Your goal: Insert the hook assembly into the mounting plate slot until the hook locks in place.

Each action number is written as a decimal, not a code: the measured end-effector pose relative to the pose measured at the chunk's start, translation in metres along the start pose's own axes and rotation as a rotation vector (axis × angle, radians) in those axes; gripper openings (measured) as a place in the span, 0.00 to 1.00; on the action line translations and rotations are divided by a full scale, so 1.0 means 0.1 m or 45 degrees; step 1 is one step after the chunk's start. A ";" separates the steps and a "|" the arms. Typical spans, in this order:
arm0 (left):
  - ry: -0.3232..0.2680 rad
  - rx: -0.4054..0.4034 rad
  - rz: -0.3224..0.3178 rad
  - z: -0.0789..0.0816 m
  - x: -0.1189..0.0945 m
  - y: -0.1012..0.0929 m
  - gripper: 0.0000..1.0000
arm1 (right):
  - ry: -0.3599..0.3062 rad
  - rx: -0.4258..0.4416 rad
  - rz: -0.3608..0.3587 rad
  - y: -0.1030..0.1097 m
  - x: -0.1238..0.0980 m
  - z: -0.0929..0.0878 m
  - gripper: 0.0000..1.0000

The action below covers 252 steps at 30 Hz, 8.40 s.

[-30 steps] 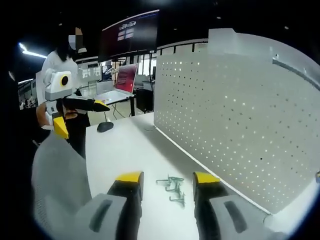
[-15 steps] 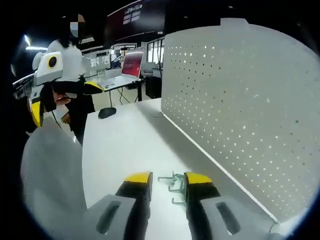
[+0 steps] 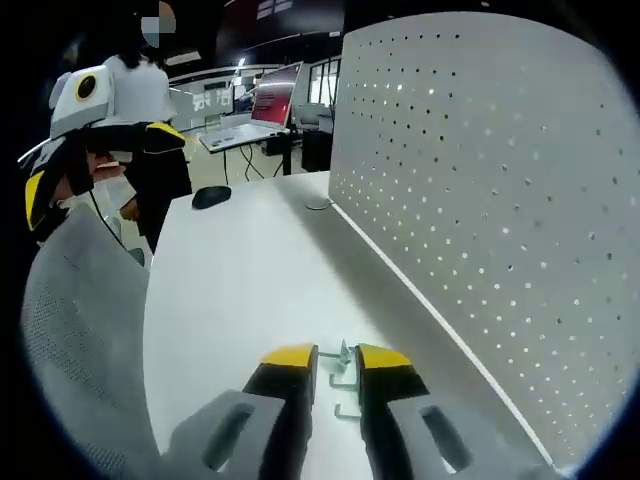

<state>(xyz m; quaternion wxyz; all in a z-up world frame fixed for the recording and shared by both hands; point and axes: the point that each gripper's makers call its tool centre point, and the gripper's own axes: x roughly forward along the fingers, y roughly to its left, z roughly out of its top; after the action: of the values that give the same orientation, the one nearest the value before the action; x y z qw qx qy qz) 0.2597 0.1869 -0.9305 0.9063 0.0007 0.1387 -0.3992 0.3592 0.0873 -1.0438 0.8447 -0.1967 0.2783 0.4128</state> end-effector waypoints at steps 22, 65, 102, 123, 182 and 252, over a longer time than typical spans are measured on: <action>0.011 -0.018 0.001 -0.05 0.02 0.00 0.92 | 0.139 -0.056 0.036 -0.05 0.45 -0.20 0.04; 0.008 -0.024 -0.012 -0.05 0.04 -0.04 0.92 | 0.198 -0.050 0.025 -0.08 0.40 -0.45 0.02; -0.007 0.020 -0.021 0.08 0.13 -0.12 0.80 | -0.342 0.068 -0.070 0.05 -0.57 0.69 0.00; -0.044 0.026 0.002 0.19 0.20 -0.06 0.67 | -0.512 0.045 -0.054 0.23 -0.90 1.01 0.00; -0.058 -0.026 -0.116 0.41 0.48 -0.19 0.09 | -0.680 0.009 -0.024 0.47 -1.16 1.27 0.00; -0.063 -0.125 -0.181 0.41 0.55 -0.25 0.08 | -0.712 -0.041 -0.001 0.52 -1.21 1.25 0.00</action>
<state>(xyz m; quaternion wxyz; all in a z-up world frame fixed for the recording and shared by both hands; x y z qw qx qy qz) 0.2872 0.1254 -0.9022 0.8779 -0.0633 0.1352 -0.4551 0.2942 0.1166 -0.8770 0.8855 -0.0886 0.0280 0.4552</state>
